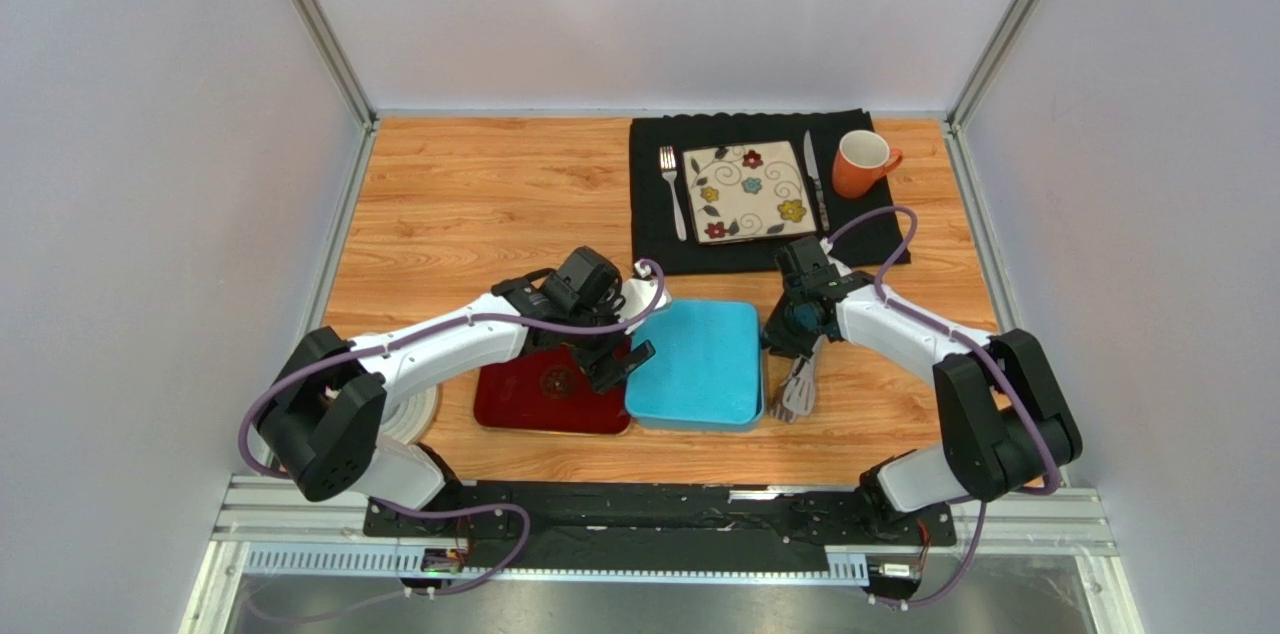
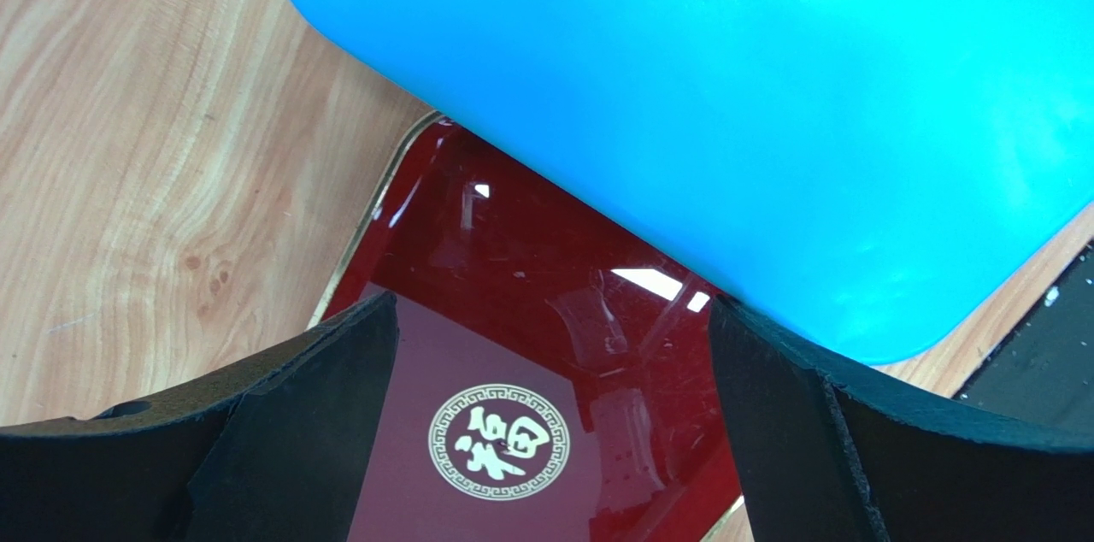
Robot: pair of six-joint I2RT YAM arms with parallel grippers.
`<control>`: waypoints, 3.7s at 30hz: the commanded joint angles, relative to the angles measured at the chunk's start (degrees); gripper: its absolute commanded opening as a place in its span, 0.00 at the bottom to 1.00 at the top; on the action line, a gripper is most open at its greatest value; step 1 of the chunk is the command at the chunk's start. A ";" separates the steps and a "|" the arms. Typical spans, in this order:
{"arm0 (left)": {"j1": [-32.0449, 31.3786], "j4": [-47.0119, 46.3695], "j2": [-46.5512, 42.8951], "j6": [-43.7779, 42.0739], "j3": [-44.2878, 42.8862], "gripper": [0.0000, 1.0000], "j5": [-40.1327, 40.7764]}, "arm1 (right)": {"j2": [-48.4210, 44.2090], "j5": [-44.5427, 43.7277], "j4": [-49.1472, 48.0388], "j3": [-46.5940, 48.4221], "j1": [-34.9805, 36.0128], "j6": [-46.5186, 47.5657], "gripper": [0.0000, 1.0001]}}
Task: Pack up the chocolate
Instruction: Close the box lid on the packing box, then reset both arms
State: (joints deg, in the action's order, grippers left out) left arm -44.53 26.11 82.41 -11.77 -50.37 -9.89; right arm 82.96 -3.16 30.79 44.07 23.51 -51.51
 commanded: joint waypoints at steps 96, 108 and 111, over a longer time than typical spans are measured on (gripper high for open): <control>4.79 14.84 -2.42 -5.37 -17.56 0.99 4.35 | -33.11 -1.59 11.49 1.89 -9.01 14.14 0.31; 25.61 23.46 -14.37 -2.82 -15.30 0.99 -12.06 | -43.14 8.69 5.60 6.64 -9.01 21.97 0.40; 29.14 23.46 -16.66 -2.82 -13.27 0.99 -13.84 | -42.70 10.71 5.25 7.25 -8.83 22.06 0.40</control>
State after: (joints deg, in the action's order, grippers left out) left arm -19.59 47.37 68.77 -16.21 -66.22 -17.50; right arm 39.94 2.85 39.16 48.99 14.79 -31.70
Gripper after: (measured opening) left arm 0.991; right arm 0.401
